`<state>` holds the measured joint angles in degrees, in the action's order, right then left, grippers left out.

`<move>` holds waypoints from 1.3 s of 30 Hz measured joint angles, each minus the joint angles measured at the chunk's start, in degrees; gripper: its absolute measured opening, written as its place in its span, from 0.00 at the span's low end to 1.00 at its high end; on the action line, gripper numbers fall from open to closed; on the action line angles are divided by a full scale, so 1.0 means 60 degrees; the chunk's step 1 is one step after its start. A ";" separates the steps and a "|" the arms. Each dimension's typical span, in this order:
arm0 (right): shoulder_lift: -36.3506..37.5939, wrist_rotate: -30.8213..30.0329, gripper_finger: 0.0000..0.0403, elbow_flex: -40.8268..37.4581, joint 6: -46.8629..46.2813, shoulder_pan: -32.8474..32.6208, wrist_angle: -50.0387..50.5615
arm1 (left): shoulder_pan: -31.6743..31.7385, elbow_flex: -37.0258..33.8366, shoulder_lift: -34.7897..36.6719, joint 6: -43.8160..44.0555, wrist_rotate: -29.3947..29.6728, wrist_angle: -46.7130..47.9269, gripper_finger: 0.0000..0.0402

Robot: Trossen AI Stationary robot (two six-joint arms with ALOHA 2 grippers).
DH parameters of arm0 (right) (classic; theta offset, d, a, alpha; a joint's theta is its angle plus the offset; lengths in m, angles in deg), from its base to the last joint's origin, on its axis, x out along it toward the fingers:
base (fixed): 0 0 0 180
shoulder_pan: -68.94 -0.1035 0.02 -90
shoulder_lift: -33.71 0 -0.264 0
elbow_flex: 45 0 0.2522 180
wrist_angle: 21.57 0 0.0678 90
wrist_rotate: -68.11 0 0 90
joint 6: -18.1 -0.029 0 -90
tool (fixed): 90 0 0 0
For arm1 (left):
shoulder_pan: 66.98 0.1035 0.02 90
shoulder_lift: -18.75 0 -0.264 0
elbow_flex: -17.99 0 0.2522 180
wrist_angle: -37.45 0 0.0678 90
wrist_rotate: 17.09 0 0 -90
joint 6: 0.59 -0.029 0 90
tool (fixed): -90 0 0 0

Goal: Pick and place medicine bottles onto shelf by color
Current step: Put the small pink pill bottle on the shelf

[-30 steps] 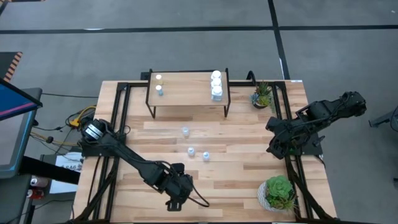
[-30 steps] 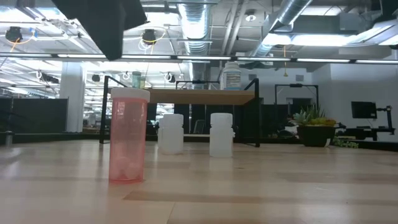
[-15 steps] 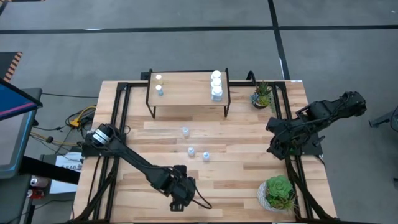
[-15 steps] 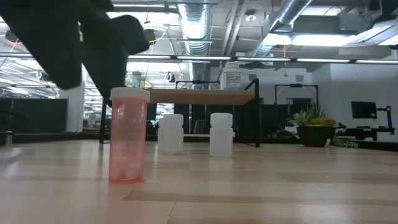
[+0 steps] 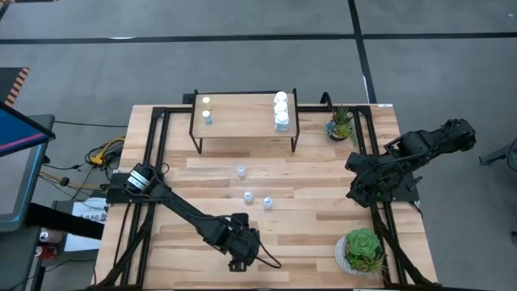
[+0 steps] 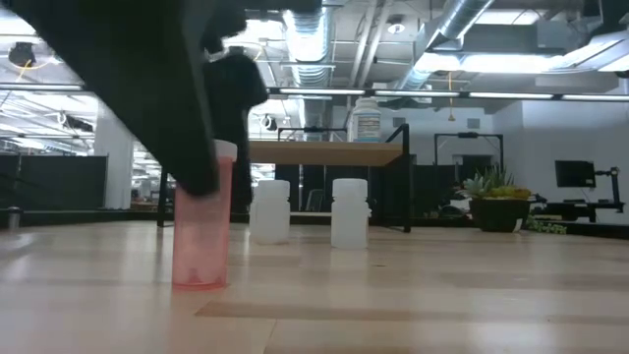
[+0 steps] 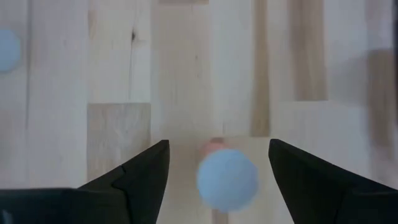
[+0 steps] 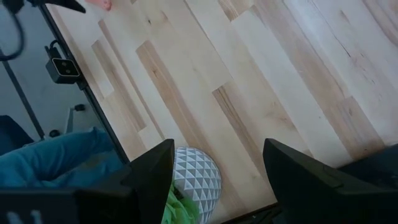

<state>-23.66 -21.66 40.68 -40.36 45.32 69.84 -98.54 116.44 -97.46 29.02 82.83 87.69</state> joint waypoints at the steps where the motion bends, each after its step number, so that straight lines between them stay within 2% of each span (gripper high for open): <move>1: 0.0000 -0.0004 0.67 0.0000 0.0000 0.0001 0.0000 | 0.0028 -0.0008 -0.0036 0.0005 -0.0002 0.0067 0.65; 12: 0.0000 0.0000 0.67 0.0000 0.0006 0.0004 0.0011 | 0.0162 -0.0010 -0.0136 0.0304 -0.0083 -0.0027 0.65; 27: 0.0000 -0.0001 0.67 0.0000 0.0076 0.0004 0.0015 | 0.0162 0.0576 -0.0132 0.0585 -0.0363 0.0832 0.64; 31: 0.0000 0.0000 0.67 0.0000 0.0076 0.0004 0.0015 | 0.0162 0.0576 -0.0132 0.0626 -0.0540 0.0832 0.57; 39: 0.0000 0.0000 0.67 0.0000 0.0076 0.0004 0.0015 | 0.0162 0.0576 -0.0132 0.0693 -0.0909 0.0828 0.32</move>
<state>-23.66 -21.66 40.68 -39.90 45.34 69.93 -97.57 119.89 -98.26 33.17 77.37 92.66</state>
